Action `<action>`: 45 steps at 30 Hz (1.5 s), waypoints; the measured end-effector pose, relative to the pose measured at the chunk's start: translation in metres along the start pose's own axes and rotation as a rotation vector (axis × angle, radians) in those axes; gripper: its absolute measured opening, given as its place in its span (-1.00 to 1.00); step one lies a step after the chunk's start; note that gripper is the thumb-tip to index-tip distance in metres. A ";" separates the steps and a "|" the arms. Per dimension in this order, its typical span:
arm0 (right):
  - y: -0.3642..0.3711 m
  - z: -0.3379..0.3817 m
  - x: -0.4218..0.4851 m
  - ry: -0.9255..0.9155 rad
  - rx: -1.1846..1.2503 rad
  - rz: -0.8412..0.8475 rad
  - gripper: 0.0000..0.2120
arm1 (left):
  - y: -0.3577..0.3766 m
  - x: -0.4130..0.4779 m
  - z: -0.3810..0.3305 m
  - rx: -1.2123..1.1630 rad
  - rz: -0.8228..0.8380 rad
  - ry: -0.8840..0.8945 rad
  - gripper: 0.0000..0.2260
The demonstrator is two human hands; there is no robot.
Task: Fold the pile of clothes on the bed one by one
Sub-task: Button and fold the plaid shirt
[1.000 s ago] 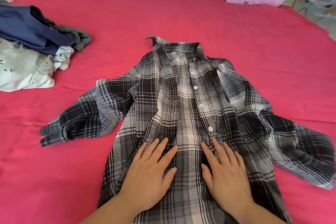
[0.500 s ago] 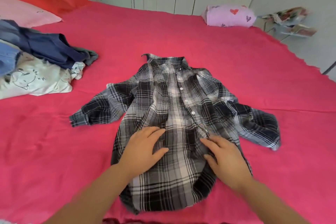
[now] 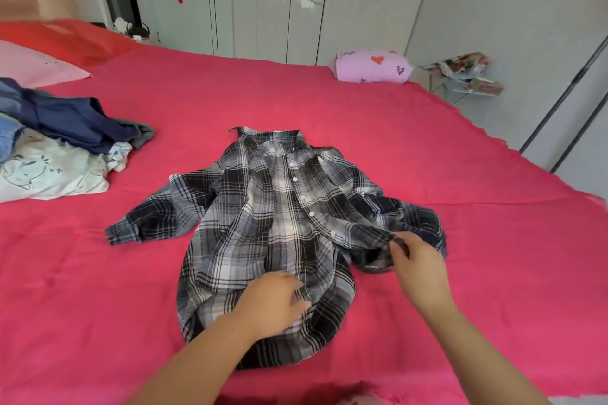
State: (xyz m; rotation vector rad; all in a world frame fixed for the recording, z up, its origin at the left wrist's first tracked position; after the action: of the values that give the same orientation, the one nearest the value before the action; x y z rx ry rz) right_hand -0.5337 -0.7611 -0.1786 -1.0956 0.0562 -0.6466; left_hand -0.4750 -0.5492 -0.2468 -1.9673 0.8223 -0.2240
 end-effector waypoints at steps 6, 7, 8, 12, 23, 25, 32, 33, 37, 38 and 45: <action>0.005 0.104 -0.016 -0.366 0.263 0.095 -0.80 | -0.043 0.020 -0.046 -1.477 -0.039 -0.237 -0.42; 0.015 0.112 -0.024 -0.425 0.292 0.195 -0.72 | -0.050 0.021 -0.044 -1.629 -0.079 -0.242 -0.53; 0.025 0.114 -0.030 -0.450 0.291 0.270 -0.64 | -0.057 0.021 -0.037 -1.716 -0.150 -0.261 -0.67; 0.061 0.067 -0.023 -0.286 0.121 0.246 -0.45 | -0.079 0.016 -0.010 -1.815 -0.357 -0.375 -0.89; 0.105 0.056 0.047 0.184 0.015 0.133 -0.62 | -0.108 0.020 -0.032 -1.832 -0.302 -0.198 -0.93; 0.090 0.048 0.059 0.195 0.075 0.078 -0.74 | -0.115 0.019 -0.024 -1.783 -0.316 -0.185 -0.92; -0.022 0.005 0.080 0.085 0.008 -0.183 -0.56 | -0.111 0.024 0.006 -1.695 -0.317 -0.261 -0.80; -0.041 0.003 0.075 0.058 -0.021 -0.201 -0.57 | -0.104 0.025 0.003 -1.696 -0.290 -0.272 -0.77; -0.073 -0.024 0.047 0.058 -0.078 -0.167 -0.45 | -0.062 0.026 -0.018 -1.674 -0.114 -0.364 -0.79; -0.065 -0.038 0.042 0.084 -0.129 -0.087 -0.45 | -0.047 0.026 -0.022 -1.670 -0.075 -0.398 -0.81; 0.010 -0.127 0.007 0.242 -0.567 0.514 -0.64 | 0.028 0.018 -0.009 -1.453 -0.027 -0.627 -0.78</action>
State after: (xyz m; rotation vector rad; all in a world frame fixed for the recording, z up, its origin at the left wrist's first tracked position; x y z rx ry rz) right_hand -0.5677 -0.8640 -0.2453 -1.4658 0.7437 -0.2919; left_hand -0.4784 -0.5756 -0.2684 -3.0440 0.5095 1.2612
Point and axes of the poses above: each hand's wrist, its own x-axis towards the middle knuckle, its own y-axis out of the palm, z = x × y, the point moved 5 cm from there along x, towards the middle knuckle, and after that the axes turned 9 degrees about -x, right-handed, at the moved point
